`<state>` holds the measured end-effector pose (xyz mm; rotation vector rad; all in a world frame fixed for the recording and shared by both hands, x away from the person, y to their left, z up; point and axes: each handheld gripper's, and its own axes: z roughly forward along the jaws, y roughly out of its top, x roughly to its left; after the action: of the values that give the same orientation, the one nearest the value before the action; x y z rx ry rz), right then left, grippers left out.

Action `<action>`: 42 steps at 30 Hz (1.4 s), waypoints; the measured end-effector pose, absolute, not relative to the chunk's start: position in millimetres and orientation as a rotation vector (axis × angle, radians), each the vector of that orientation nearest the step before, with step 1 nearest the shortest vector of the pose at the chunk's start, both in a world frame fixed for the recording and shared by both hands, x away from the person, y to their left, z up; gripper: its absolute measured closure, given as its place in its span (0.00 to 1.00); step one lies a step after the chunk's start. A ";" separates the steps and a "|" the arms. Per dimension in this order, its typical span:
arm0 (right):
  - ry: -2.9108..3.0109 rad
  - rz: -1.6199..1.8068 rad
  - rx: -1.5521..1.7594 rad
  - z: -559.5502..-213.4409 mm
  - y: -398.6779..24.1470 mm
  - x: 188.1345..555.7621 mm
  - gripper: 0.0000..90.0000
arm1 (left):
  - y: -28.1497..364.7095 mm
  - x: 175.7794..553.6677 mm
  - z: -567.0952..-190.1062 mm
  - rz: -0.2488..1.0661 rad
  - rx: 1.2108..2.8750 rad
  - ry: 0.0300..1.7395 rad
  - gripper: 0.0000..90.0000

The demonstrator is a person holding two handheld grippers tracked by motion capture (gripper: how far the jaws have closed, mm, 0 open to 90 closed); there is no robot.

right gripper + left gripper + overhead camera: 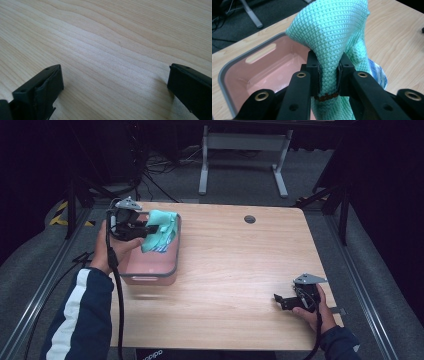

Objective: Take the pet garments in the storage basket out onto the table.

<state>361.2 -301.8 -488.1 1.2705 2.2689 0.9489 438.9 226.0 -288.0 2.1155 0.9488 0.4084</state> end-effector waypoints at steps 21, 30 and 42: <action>2.269 0.950 1.272 -488.0 -301.8 361.0 0.01 | 155.5 429.7 -288.8 0.331 2.169 0.734 0.85; 2.270 0.950 1.270 -488.1 -301.9 361.0 0.01 | 123.1 431.3 -301.6 0.268 2.192 0.677 0.85; 2.270 0.950 1.270 -488.1 -302.0 361.0 0.01 | 81.5 434.5 -332.6 0.163 2.235 0.627 0.85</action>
<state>361.0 -302.0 -488.1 1.2702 2.2703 0.9502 434.5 81.5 -332.6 2.2347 0.6273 0.1633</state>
